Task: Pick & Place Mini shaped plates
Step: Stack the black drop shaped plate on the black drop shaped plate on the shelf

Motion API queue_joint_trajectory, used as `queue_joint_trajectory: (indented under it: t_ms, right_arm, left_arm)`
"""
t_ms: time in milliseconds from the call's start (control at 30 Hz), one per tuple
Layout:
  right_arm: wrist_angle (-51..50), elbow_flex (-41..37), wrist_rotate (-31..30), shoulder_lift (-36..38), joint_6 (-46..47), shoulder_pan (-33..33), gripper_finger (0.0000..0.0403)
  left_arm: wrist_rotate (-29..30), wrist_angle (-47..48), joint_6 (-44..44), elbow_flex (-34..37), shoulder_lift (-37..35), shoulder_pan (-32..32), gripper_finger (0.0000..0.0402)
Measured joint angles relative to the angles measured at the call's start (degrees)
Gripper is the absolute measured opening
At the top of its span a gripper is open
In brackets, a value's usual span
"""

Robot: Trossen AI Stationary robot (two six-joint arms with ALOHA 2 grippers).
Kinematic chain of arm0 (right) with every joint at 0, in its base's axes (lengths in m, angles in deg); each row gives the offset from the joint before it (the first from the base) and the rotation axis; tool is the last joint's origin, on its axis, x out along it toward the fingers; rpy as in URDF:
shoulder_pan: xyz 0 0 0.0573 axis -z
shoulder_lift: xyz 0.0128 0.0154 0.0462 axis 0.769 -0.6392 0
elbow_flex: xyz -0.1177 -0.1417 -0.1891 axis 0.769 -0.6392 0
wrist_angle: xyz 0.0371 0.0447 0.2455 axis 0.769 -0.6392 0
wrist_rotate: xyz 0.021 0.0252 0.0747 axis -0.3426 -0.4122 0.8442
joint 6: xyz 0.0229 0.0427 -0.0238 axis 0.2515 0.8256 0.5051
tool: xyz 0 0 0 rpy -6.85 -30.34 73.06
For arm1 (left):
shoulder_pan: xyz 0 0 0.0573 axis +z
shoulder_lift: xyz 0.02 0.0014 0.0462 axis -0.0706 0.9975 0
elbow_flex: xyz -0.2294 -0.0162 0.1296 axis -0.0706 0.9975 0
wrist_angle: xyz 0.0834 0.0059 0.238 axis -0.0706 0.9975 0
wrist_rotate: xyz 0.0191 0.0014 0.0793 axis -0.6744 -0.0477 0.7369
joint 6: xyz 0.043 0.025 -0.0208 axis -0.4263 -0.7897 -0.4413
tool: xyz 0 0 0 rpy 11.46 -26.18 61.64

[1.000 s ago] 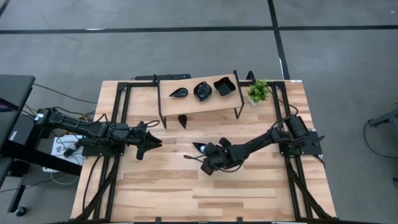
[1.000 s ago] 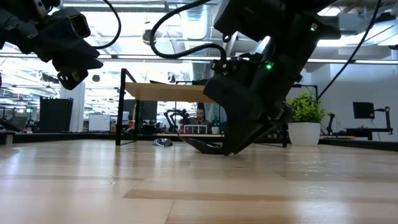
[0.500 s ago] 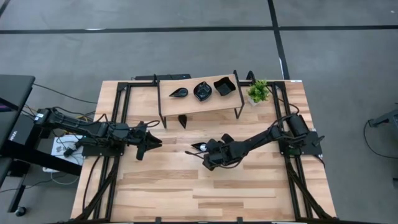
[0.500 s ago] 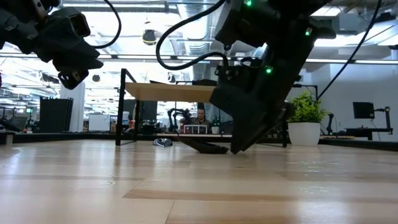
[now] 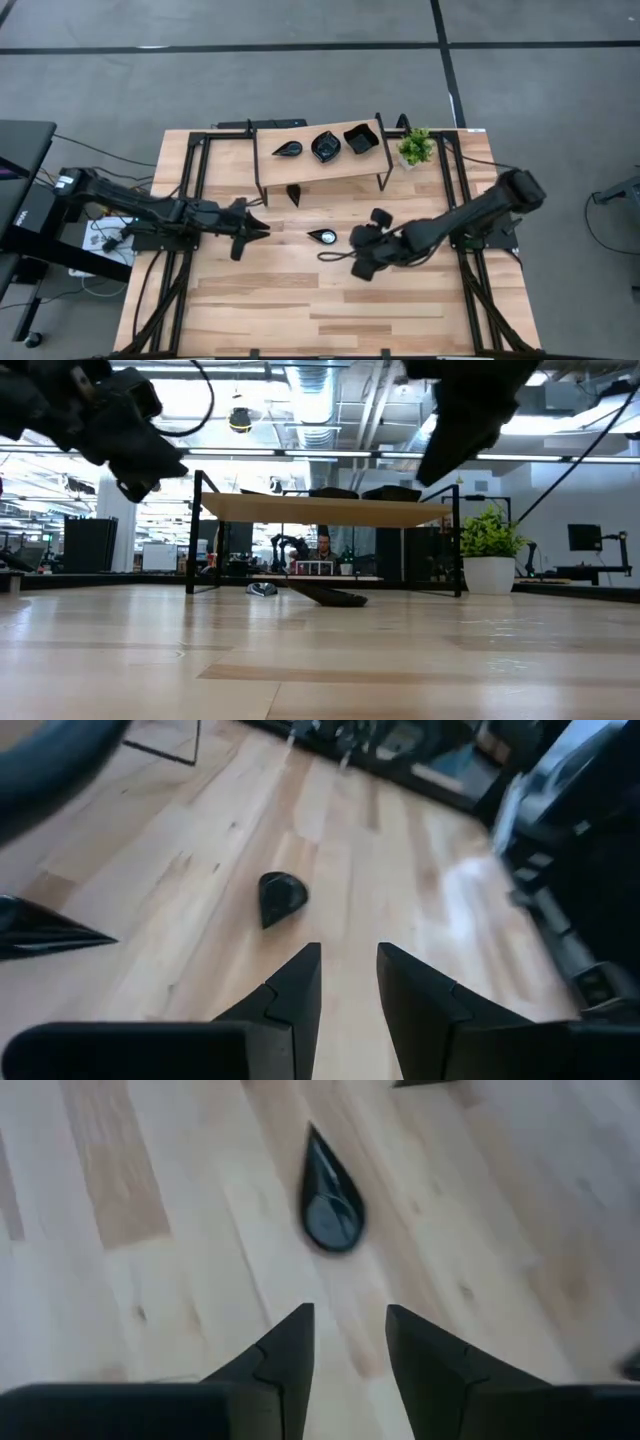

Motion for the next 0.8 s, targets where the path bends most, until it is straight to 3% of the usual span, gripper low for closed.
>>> queue_joint_trajectory:
  t_ms: [367,633,800]
  right_arm:
    - [1.84,-11.71,-1.21,15.05,-3.49,0.5,0.0122]
    - [8.11,-19.92,-3.88,14.77,-3.07,-1.74,0.0122]
    - [9.97,-22.74,-3.98,12.29,-2.74,-1.84,0.0122]
  left_arm:
    - [0.61,-0.37,-20.05,-17.92,26.91,0.11,0.0102]
    - [0.62,-0.63,-32.78,-26.93,35.84,1.98,0.0102]
    - [0.57,-0.37,-30.25,-27.78,41.37,2.9,0.0102]
